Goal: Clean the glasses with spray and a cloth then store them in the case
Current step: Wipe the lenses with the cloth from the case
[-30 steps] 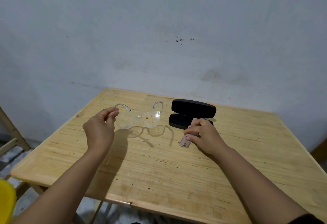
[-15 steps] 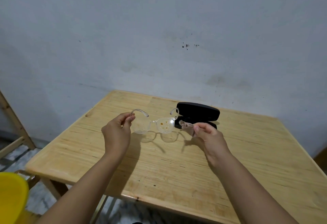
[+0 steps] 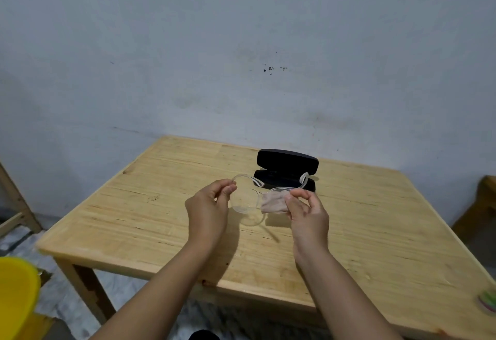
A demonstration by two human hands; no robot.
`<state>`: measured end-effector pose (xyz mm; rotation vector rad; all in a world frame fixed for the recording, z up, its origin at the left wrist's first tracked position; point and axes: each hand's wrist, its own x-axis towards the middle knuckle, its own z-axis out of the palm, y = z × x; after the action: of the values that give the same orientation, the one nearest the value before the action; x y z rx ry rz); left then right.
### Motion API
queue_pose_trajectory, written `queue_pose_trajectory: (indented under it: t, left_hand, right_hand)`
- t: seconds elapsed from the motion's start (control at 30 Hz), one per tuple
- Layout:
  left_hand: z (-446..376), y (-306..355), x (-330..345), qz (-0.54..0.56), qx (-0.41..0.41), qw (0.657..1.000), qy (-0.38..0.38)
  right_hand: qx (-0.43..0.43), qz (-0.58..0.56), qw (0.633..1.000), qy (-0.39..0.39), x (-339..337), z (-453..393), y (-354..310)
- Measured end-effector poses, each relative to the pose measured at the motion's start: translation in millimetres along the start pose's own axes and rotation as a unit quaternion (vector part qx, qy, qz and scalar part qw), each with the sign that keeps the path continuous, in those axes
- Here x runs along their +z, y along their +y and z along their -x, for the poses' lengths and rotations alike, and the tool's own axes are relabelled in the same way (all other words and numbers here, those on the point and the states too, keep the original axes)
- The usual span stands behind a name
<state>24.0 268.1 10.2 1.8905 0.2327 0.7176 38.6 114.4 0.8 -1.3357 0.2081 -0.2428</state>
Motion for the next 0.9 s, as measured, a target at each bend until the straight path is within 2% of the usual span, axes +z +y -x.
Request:
queue_pose_trajectory:
  t: [0.1,0.2,0.5,0.9]
  left_hand:
    - [3,5,1,0.005,-0.003,1.000,-0.004]
    - [6,8,0,0.011,-0.009,1.000,-0.005]
    - [6,10,-5,0.006,-0.028,1.000,-0.005]
    - [9,11,-3,0.004,-0.001,1.000,-0.024]
  right_hand:
    - [-0.045,0.051,0.997,0.029,-4,3,-2]
    - [-0.070,0.077,0.994,0.027,-7,4,-3]
    - [-0.043,0.122,0.989,-0.064,-19,6,-9]
    - [-0.060,0.164,0.985,-0.010,-16,13,-4]
